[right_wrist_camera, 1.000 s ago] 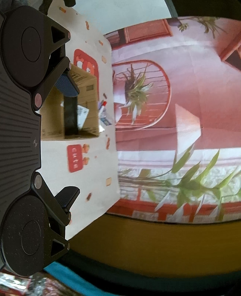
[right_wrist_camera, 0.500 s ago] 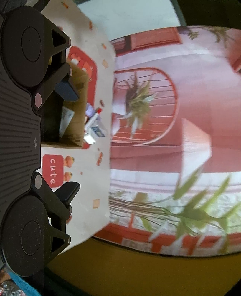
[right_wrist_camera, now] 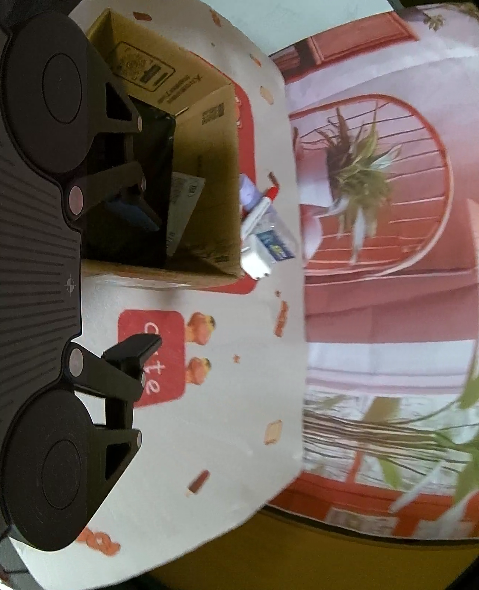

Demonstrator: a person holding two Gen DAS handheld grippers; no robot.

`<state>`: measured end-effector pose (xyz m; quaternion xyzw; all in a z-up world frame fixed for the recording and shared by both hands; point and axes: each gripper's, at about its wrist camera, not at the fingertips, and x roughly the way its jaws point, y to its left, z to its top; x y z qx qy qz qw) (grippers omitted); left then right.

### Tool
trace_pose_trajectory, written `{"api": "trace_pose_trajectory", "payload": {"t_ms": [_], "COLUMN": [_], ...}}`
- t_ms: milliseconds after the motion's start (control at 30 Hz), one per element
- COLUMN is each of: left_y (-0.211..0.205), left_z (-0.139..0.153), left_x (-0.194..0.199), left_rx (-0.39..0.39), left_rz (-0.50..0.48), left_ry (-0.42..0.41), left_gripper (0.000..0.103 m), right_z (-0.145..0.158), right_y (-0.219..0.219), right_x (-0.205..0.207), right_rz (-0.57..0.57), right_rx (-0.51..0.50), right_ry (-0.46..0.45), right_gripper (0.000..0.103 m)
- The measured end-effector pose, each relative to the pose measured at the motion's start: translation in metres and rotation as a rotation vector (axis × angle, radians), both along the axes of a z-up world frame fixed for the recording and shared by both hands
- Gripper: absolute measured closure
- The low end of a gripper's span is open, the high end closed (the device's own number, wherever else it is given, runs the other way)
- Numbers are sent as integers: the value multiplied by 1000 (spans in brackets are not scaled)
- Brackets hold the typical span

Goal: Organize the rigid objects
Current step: 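Move the left tool toward the white charger plug while the right tool braces the box wall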

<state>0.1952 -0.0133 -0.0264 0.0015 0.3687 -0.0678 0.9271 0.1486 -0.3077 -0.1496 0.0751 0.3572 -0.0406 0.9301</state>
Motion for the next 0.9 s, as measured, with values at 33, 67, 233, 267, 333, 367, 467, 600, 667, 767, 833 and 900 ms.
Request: {"api": "trace_pose_trajectory", "payload": {"t_ms": [33, 67, 233, 267, 333, 367, 467, 600, 667, 767, 833, 900], "left_y": [-2, -5, -18, -20, -25, -28, -37, -47, -53, -63, -70, -77], "left_z": [-1, -3, -9, -11, -13, -15, -19, -22, -24, -29, -32, -37], "left_x": [4, 7, 18, 21, 26, 28, 36, 47, 54, 63, 70, 75], "left_rx": [-3, -5, -17, -21, -29, -30, -31, -35, -39, -52, -61, -69], "left_rz": [-3, -6, -30, -36, -49, -55, -71, -92, -102, -123, -132, -139], "left_ry": [5, 8, 20, 21, 26, 28, 33, 34, 34, 33, 37, 47], "left_gripper": [0, 0, 0, 0, 0, 0, 0, 0, 0, 0, 2, 4], "right_z": [-3, -6, -16, -18, -18, -18, -17, -16, -16, -17, -19, -20], "right_y": [-1, -1, -4, -6, -9, -10, -17, -37, -50, -70, -85, -97], "right_x": [3, 6, 14, 14, 12, 11, 8, -1, -7, -16, -23, -28], "right_rz": [5, 12, 30, 37, 49, 49, 30, -26, -59, -115, -155, -193], "right_rx": [8, 15, 38, 57, 80, 74, 68, 83, 80, 79, 82, 76], "right_ry": [13, 26, 90, 92, 89, 89, 92, 89, 88, 83, 78, 76], "right_gripper": [50, 56, 86, 87, 89, 90, 92, 93, 93, 93, 93, 93]}}
